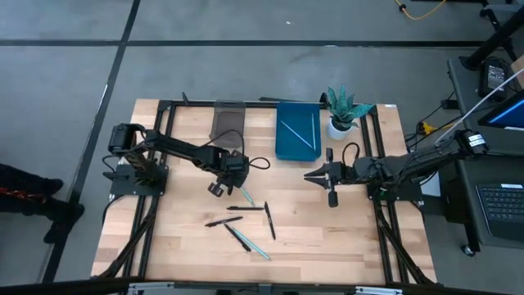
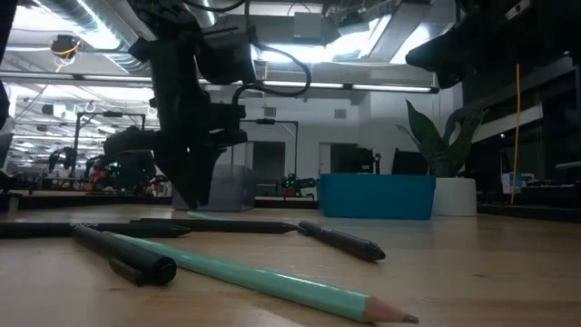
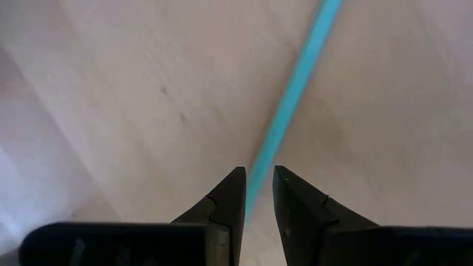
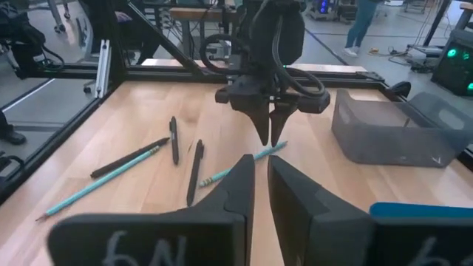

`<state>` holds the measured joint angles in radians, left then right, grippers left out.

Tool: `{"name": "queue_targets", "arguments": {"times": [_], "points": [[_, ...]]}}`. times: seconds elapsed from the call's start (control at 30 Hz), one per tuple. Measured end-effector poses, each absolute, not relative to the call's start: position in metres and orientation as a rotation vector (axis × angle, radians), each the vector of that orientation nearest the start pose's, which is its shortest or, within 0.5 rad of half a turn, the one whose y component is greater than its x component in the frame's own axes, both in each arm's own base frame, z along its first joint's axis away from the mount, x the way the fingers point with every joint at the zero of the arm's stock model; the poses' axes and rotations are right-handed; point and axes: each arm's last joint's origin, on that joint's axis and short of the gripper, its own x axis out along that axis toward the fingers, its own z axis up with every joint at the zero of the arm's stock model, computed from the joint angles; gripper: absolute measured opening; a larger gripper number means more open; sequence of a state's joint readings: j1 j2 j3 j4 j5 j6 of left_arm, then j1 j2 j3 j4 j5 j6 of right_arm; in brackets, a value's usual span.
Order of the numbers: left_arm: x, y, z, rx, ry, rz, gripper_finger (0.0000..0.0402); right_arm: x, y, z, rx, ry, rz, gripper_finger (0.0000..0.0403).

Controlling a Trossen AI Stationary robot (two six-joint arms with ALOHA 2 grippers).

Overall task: Sort pens & pencils
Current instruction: Put the light blue pencil into the blue bin

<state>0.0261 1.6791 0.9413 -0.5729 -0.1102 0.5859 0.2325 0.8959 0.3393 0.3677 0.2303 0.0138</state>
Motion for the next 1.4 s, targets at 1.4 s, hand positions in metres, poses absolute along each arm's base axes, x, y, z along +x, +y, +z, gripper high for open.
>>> {"name": "queue_targets", "arguments": {"times": [1.4], "points": [[0.304,0.009,0.129,0.508,1.315,-0.349,0.0061,0.185,0.037,0.212,-0.025,0.196,0.015,0.0042]]}}
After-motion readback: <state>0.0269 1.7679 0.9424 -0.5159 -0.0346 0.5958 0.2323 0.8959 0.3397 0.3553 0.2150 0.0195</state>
